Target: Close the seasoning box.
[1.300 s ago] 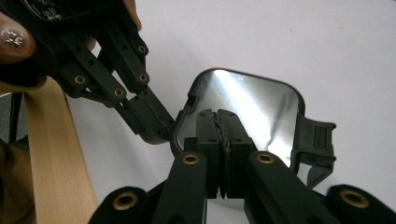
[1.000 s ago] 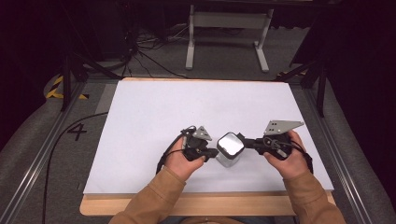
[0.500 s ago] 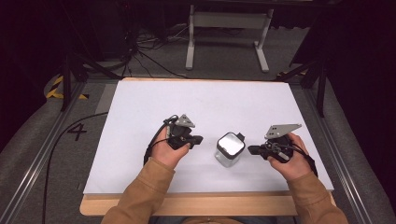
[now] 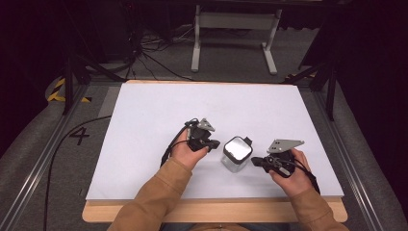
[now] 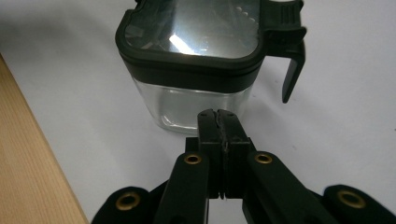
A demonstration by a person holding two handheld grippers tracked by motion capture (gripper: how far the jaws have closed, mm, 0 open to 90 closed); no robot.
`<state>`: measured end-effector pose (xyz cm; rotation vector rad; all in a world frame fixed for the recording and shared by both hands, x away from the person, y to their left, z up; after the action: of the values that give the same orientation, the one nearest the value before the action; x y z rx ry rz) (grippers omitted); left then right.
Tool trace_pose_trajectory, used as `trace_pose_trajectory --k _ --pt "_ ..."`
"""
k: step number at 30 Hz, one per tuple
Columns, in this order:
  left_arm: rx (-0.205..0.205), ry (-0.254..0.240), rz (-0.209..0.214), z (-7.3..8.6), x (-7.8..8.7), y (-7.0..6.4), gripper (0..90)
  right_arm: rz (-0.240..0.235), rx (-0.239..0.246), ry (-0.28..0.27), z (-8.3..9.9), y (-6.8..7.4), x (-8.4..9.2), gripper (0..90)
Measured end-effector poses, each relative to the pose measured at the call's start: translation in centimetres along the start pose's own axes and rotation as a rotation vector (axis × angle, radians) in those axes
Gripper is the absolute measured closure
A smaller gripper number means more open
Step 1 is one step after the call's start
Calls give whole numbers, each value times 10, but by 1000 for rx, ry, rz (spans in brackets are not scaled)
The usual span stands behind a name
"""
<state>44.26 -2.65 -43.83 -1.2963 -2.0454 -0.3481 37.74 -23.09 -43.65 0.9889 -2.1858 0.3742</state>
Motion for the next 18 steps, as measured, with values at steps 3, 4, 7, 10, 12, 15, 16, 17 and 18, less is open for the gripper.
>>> trace_pose_trajectory --k 3,4,7,10,12,15,16,17,18 --pt "-1 11 22 0 -6 0 900 5 -3 -6 3 3 -3 898" --pt "4 12 26 1 -7 0 900 2 -4 -3 4 3 -4 898" --pt "5 22 44 2 -12 0 900 8 3 -3 6 5 -8 898" --pt "-4 35 55 3 -15 -1 900 12 1 -2 7 5 -9 897" --pt "-9 39 55 3 -17 -2 900 10 -4 -8 7 5 -10 897" --pt "-7 41 56 3 -17 -1 900 11 -3 -7 7 5 -11 897" --pt "-5 42 53 4 -16 0 900 9 -4 -8 7 5 -11 898" --pt "-4 39 45 4 -14 1 900 10 -4 -8 7 5 -11 897" --pt "8 37 46 4 -12 2 900 9 -5 -8 7 5 -11 898"
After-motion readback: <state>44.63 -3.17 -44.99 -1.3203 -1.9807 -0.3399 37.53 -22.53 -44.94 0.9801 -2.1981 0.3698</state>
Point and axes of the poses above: each handheld gripper's, and its own axes: x roughly backward along the jaws, z roughly out of its underside, y roughly to its left, the point moved 6 cm from there along -x, roughly forward along the jaws, and after that the axes turned 2 degrees about -x, right-handed, at the moved point
